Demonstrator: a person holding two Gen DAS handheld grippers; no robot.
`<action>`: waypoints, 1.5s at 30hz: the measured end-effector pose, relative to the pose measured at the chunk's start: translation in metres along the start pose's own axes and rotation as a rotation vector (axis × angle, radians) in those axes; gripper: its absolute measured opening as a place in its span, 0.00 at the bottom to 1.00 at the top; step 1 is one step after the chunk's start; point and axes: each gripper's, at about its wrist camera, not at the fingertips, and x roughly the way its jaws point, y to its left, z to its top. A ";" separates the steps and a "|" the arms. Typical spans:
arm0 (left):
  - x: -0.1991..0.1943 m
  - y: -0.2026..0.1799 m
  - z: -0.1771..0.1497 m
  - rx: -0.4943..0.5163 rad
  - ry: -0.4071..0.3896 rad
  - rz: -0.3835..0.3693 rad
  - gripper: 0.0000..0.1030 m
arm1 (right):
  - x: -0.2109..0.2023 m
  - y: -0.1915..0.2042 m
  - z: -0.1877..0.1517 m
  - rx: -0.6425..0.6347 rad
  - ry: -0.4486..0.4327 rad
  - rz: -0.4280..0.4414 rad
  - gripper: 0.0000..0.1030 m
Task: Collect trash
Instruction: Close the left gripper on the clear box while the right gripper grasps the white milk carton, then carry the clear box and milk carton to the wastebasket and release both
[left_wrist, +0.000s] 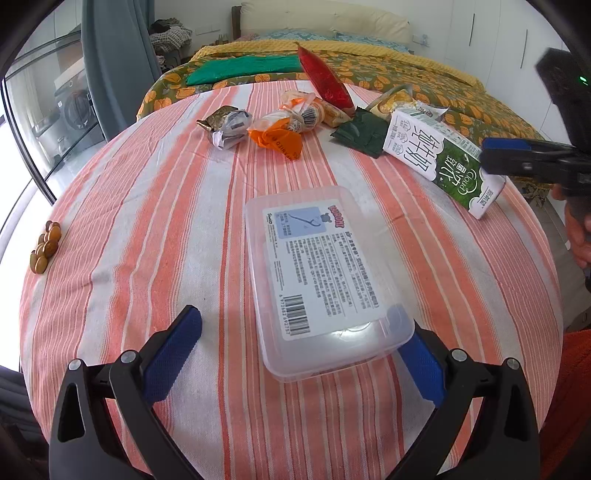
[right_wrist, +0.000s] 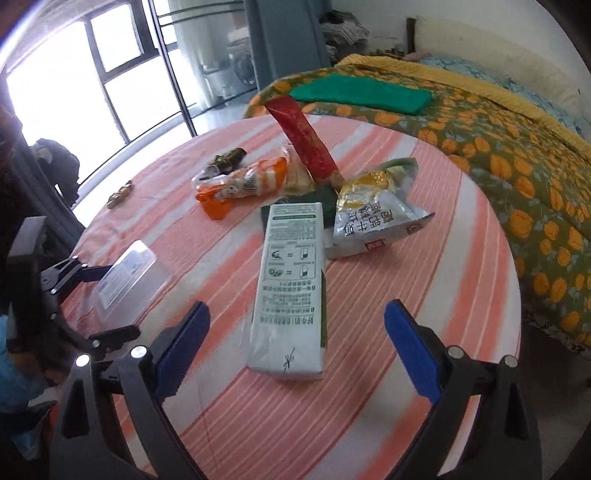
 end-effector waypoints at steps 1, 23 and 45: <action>0.000 0.000 0.000 0.000 0.000 0.000 0.96 | 0.004 0.002 -0.002 0.017 0.011 -0.017 0.81; -0.003 0.004 -0.001 -0.011 -0.007 -0.035 0.96 | -0.056 -0.061 -0.094 0.495 -0.013 0.037 0.81; -0.005 -0.003 0.022 -0.008 0.066 -0.034 0.64 | -0.014 0.015 -0.038 0.029 0.208 -0.186 0.49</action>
